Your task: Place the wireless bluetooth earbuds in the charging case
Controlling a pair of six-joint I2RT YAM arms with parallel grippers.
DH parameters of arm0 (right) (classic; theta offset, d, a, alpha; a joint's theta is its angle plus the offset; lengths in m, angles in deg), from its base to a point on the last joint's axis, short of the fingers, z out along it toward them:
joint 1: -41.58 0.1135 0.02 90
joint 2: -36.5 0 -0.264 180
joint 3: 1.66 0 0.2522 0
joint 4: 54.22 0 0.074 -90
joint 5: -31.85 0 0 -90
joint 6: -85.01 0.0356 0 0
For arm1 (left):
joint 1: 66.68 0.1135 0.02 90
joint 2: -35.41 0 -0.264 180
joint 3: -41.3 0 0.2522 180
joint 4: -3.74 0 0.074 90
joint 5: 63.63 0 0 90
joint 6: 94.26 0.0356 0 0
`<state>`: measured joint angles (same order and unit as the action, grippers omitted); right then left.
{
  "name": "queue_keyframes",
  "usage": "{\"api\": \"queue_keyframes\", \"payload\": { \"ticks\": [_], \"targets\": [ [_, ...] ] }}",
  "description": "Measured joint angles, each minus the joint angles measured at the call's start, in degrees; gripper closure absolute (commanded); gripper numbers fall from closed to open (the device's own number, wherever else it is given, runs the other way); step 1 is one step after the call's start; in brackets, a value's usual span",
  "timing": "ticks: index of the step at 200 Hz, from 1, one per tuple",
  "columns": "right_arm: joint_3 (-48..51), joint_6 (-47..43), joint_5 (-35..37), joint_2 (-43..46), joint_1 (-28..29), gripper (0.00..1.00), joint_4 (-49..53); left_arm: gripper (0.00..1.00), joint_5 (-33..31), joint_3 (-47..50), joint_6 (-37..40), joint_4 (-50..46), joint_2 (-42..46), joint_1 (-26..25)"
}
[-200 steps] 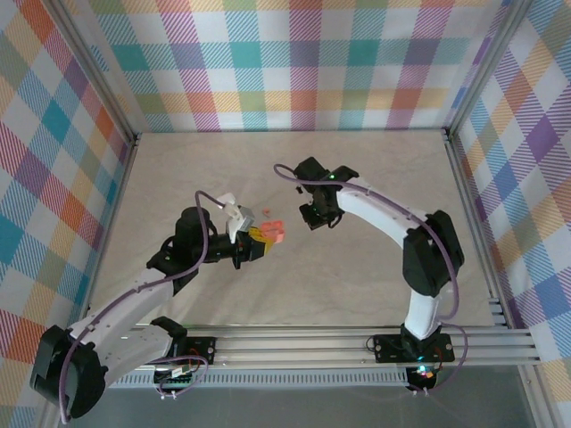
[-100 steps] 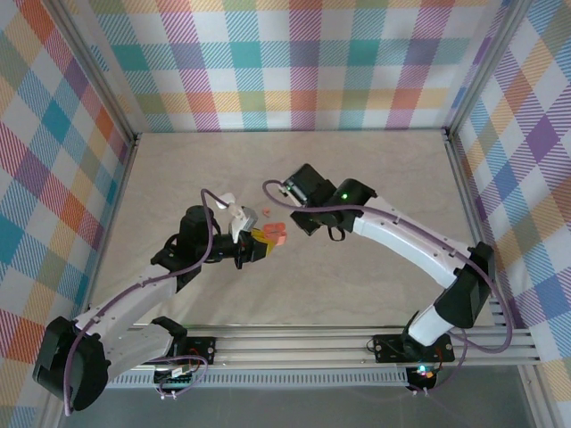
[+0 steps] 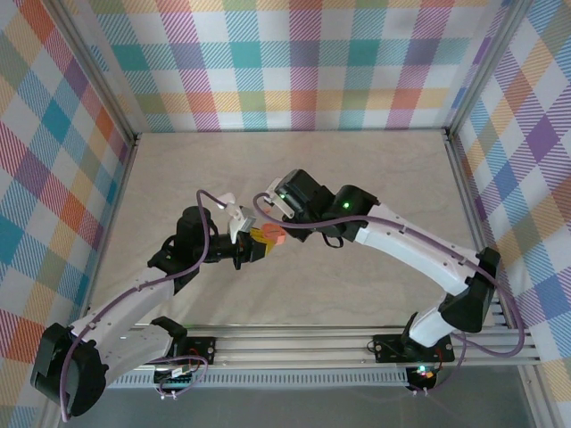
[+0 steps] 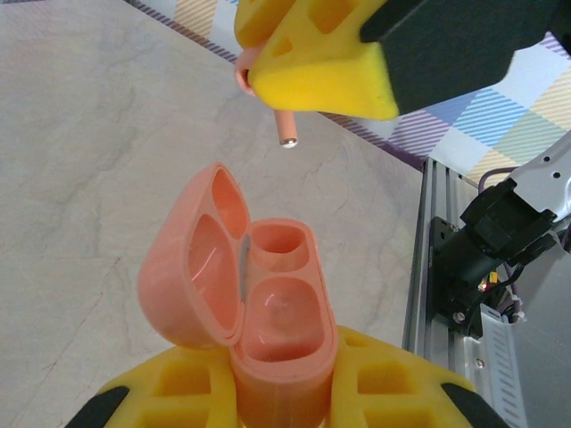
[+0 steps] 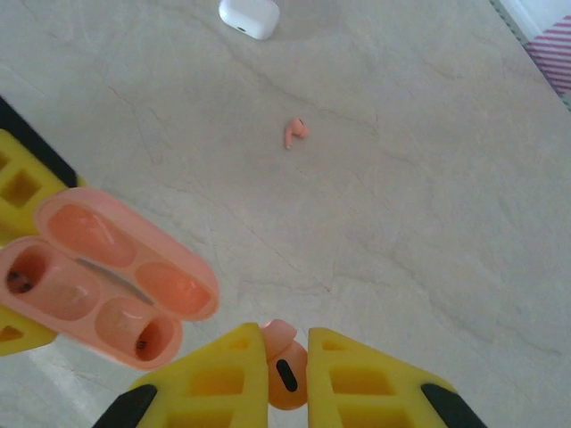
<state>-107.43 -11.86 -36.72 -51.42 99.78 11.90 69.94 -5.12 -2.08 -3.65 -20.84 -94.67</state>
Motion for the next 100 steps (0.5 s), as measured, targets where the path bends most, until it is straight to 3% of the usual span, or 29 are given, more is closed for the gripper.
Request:
{"api": "queue_keyframes", "payload": {
  "ticks": [100],
  "targets": [
    [1.14, -2.49, -4.44, 1.31, 1.25, 0.86, -2.58, 1.0, 0.48, -0.07, -1.07, 0.09, 1.44, -0.11]
  ]
}}
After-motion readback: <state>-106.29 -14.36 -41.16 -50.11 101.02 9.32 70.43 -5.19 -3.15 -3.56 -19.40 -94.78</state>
